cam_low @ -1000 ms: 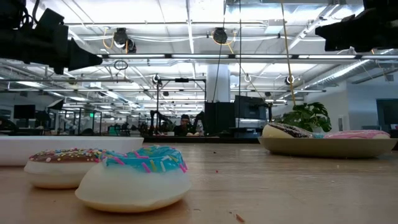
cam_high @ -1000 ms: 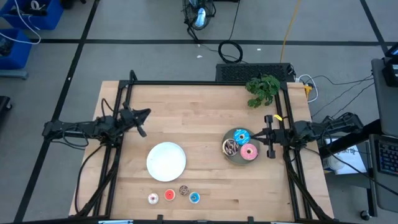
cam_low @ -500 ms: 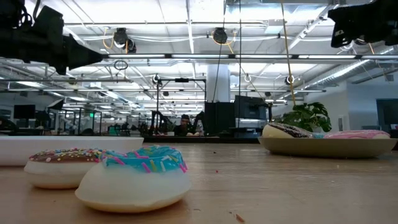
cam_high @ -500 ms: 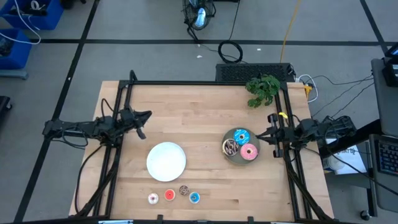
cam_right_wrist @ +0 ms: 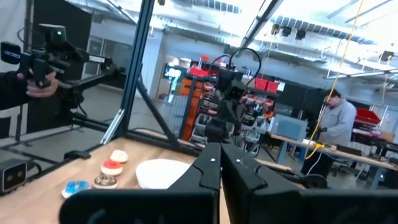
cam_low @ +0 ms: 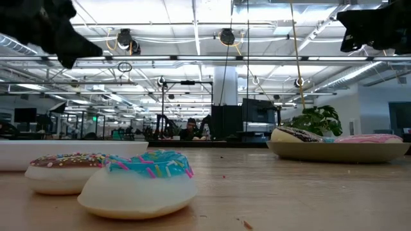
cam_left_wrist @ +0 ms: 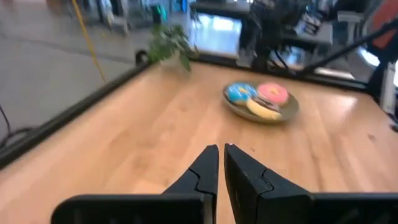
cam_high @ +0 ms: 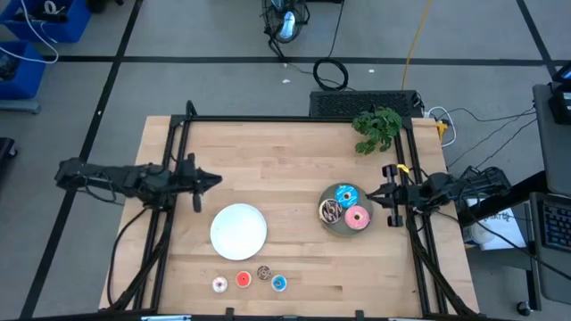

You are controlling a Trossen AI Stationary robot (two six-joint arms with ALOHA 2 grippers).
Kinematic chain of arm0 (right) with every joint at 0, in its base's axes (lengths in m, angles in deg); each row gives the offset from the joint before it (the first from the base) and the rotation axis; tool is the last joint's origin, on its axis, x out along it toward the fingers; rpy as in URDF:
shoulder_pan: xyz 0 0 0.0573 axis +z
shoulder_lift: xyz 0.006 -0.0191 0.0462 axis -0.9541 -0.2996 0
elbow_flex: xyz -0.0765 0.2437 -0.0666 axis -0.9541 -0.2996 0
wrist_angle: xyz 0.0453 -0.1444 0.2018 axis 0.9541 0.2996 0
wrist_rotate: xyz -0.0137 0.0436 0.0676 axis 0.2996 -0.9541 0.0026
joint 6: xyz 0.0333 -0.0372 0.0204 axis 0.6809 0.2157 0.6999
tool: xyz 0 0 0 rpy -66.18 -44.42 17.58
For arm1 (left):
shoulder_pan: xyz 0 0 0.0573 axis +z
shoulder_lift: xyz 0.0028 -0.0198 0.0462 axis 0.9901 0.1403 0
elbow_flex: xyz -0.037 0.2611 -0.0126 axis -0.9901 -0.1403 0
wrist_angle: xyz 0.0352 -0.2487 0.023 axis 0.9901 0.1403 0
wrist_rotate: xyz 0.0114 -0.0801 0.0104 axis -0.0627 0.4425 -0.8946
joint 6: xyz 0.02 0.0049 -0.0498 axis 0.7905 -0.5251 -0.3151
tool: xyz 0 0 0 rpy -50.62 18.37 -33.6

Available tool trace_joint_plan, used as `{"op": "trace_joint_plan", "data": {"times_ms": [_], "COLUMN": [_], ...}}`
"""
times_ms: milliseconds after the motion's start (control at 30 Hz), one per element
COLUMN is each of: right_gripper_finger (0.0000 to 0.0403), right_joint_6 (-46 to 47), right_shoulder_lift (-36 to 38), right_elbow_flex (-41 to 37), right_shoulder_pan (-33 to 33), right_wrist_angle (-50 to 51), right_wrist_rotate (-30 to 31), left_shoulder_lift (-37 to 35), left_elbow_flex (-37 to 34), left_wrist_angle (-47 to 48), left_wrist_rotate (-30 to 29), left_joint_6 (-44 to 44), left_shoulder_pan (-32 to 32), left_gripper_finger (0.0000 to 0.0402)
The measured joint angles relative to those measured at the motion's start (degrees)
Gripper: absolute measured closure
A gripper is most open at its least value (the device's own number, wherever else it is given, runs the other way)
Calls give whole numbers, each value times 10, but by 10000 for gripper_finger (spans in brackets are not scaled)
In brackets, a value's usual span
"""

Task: Pick & Place donuts
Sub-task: Put the small white donut on the white plate

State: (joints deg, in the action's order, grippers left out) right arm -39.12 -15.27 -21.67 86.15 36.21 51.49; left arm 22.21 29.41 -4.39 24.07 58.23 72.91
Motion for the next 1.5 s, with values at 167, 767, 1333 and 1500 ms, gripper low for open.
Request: {"op": "trace_joint_plan", "data": {"times_ms": [167,767,1333,1500], "right_gripper_finger": [403,403,403,403], "right_joint_6": [-6,16,53,54], "right_shoulder_lift": [0,-1,-1,-1], "right_elbow_flex": [-1,15,-6,-6], "right_shoulder_pan": [0,0,0,0], "right_wrist_angle": [5,34,-39,-24], "right_wrist_rotate": [0,0,-45,-45], "left_shoulder_lift": [127,582,736,774], "left_elbow_flex": [122,510,528,528], "left_wrist_angle": [125,459,413,325], "left_wrist_rotate": [-13,-70,34,41], "left_joint_6": [-120,-409,-547,-532], "left_shoulder_pan": [-55,-385,-431,-429], "left_gripper_finger": [371,371,308,215]}}
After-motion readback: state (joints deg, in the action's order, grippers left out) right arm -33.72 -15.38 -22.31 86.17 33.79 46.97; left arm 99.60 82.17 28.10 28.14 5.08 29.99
